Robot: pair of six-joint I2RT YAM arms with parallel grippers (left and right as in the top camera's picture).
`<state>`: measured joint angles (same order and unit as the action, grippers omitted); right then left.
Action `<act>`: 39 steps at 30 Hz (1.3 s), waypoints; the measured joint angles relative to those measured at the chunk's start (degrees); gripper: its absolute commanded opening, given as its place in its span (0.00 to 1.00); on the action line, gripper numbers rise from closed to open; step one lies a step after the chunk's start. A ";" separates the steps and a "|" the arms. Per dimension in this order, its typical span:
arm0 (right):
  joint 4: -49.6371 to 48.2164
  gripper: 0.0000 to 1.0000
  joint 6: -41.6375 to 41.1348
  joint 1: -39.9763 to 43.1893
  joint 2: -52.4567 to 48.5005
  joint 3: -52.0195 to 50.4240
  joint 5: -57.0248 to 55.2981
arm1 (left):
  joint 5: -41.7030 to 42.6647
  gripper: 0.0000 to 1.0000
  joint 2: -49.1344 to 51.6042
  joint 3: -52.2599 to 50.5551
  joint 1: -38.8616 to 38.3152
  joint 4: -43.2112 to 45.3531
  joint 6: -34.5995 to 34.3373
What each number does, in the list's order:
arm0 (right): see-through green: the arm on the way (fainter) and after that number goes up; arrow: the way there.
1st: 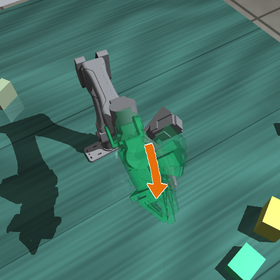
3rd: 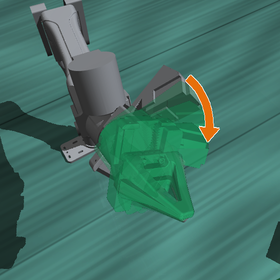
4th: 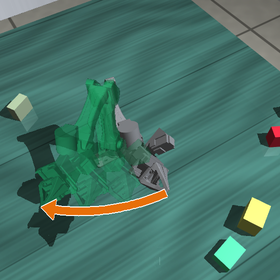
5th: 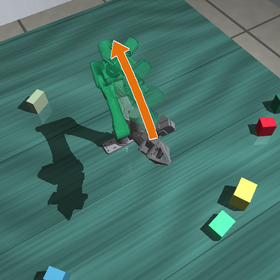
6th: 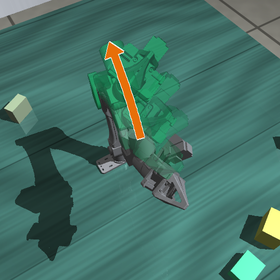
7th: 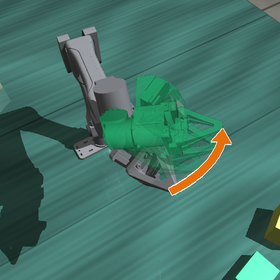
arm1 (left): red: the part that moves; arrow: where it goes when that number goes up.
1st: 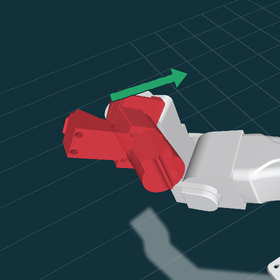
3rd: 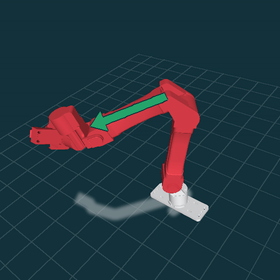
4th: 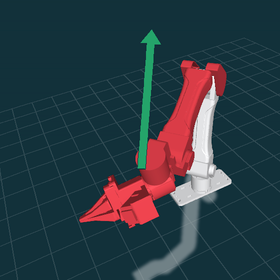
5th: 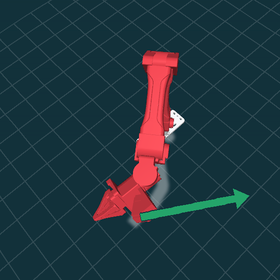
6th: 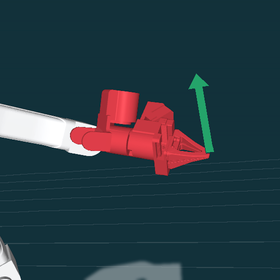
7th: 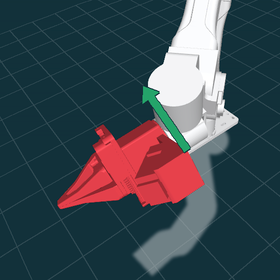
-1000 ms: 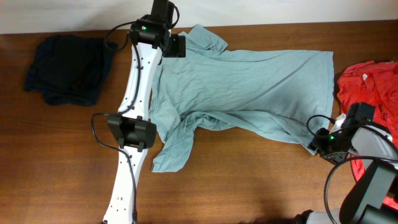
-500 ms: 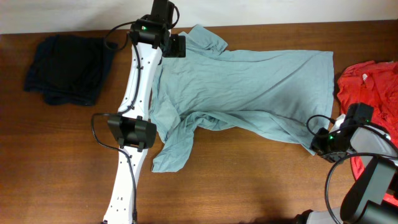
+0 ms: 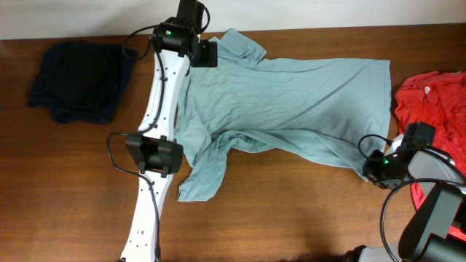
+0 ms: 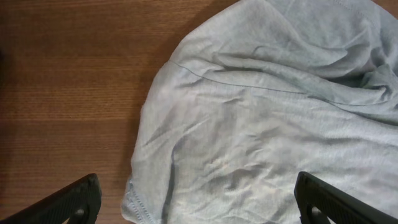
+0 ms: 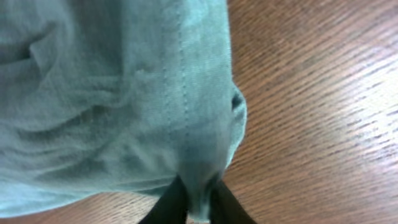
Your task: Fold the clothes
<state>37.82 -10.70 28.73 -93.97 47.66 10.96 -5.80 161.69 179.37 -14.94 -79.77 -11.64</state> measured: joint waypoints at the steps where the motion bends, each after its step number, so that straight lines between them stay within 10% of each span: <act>1: 0.00 0.11 -0.09 0.00 0.00 0.00 0.13 | 0.00 0.99 0.00 0.00 0.00 0.00 0.00; 14: 8.61 0.09 -1.53 0.00 -0.11 10.21 0.17 | 0.00 0.99 0.00 0.00 0.02 0.00 0.00; 31: -3.04 0.18 -1.75 -4.37 -0.76 13.20 -2.34 | 0.00 0.99 0.00 0.00 0.02 0.00 0.00; 39: -7.43 0.67 -2.05 -5.81 -2.43 13.03 -6.43 | 0.00 0.99 0.00 0.00 0.02 0.00 0.00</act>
<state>30.39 -12.75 22.92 -96.40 60.69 4.54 -5.80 161.69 179.37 -14.92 -79.77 -11.64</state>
